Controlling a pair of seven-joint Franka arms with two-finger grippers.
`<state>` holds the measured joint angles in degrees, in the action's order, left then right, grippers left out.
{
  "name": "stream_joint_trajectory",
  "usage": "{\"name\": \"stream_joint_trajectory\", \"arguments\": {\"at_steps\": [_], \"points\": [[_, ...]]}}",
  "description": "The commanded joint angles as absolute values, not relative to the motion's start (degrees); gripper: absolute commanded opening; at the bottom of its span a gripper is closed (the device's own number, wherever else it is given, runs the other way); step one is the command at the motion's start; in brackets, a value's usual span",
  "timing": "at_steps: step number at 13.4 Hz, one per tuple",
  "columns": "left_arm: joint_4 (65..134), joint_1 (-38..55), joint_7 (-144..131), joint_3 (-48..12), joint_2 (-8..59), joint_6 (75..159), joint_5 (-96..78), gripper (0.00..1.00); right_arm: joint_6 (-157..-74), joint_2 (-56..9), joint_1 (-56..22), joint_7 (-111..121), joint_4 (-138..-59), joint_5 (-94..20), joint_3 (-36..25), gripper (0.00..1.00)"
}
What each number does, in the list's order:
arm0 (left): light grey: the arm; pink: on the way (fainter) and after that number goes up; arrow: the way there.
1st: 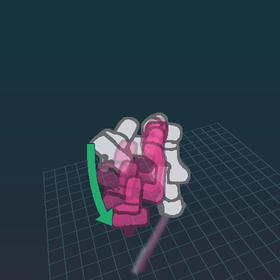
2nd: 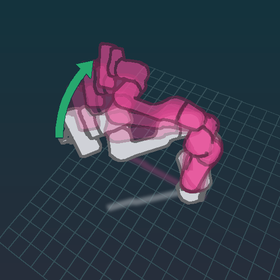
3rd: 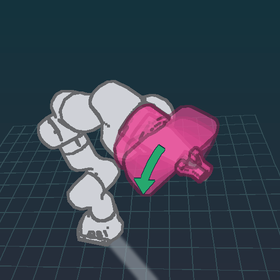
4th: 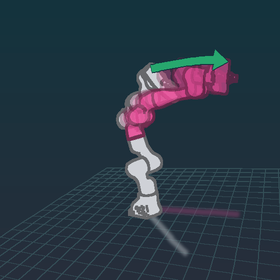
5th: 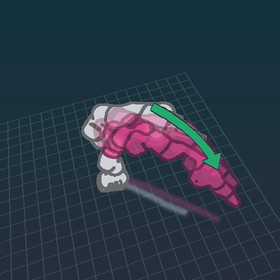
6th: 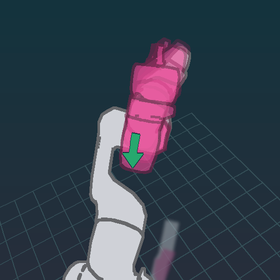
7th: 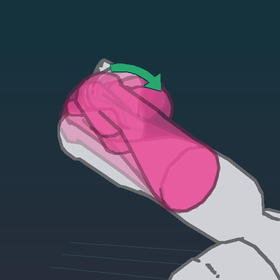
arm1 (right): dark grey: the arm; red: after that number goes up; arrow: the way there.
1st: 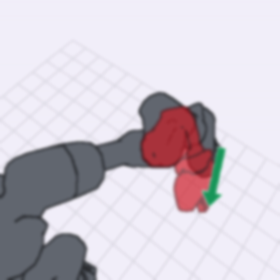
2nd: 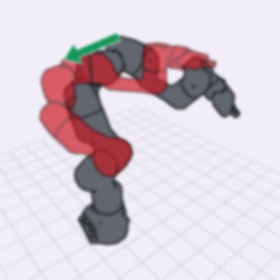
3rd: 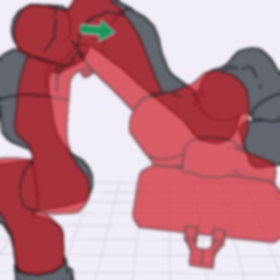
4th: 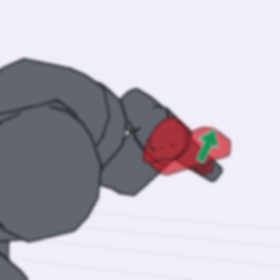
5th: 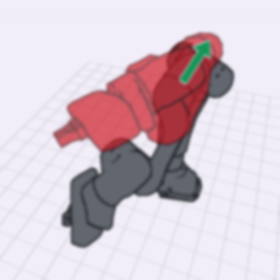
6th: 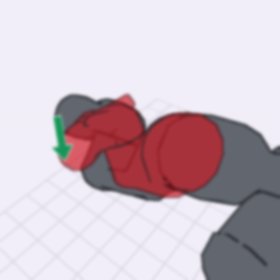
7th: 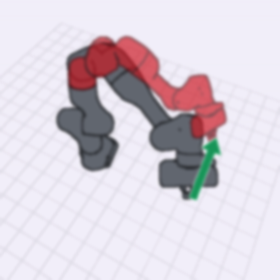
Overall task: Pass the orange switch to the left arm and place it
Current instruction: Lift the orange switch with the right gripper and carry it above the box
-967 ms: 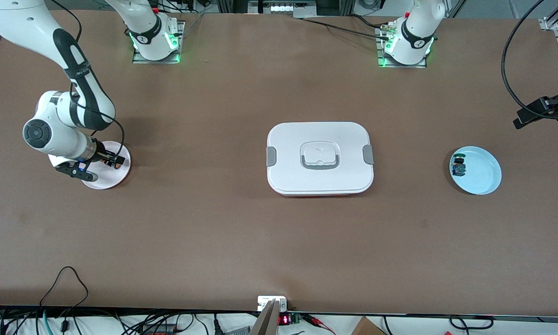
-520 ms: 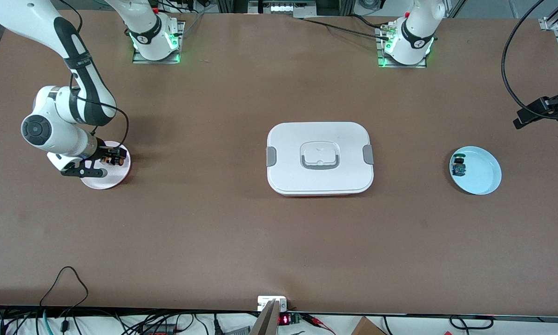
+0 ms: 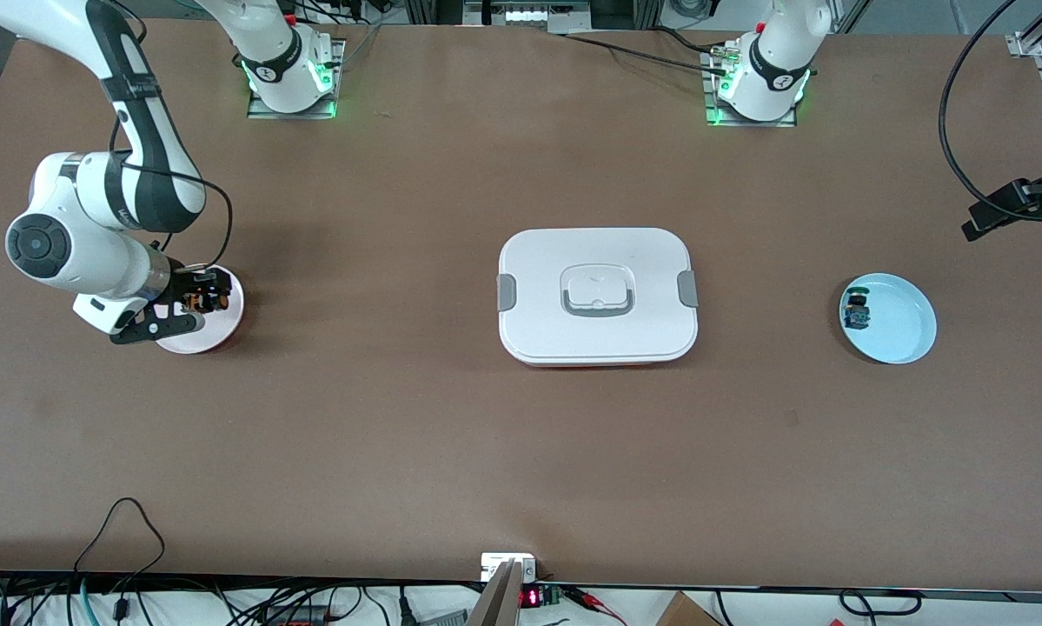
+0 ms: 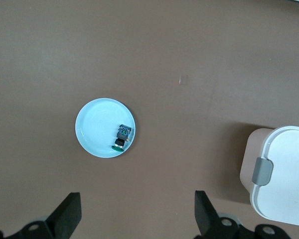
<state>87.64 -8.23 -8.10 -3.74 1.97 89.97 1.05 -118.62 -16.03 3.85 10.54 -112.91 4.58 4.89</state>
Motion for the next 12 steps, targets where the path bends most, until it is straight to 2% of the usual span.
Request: {"name": "stream_joint_trajectory", "arguments": {"at_steps": [1,3,5,8,10,12], "points": [[84.5,-8.3,-8.3,-3.4,3.3,88.9,1.8,1.00,-115.0,-14.2,3.8,12.8,-109.1,1.9,9.0,0.00],[82.5,-8.5,-8.3,-3.3,3.1,88.8,0.1,1.00,-114.2,-12.1,3.2,13.4,-108.5,1.9,12.3,0.00],[80.5,-8.6,-8.2,-3.3,3.1,84.8,0.1,1.00,-114.1,-9.7,2.5,14.4,-108.5,1.5,15.0,0.00],[80.6,-8.4,-8.3,-4.4,2.6,83.5,0.6,1.00,-112.4,-6.2,2.4,17.0,-108.5,-3.1,20.5,0.00],[81.1,-7.8,-8.6,-4.2,5.8,82.5,0.5,1.00,-112.2,-4.3,2.2,18.4,-108.5,-4.4,24.7,0.00],[80.9,-8.4,-7.8,-4.3,6.0,80.1,0.6,1.00,-112.7,-3.3,1.8,20.8,-107.4,-4.7,29.0,0.00]]}}
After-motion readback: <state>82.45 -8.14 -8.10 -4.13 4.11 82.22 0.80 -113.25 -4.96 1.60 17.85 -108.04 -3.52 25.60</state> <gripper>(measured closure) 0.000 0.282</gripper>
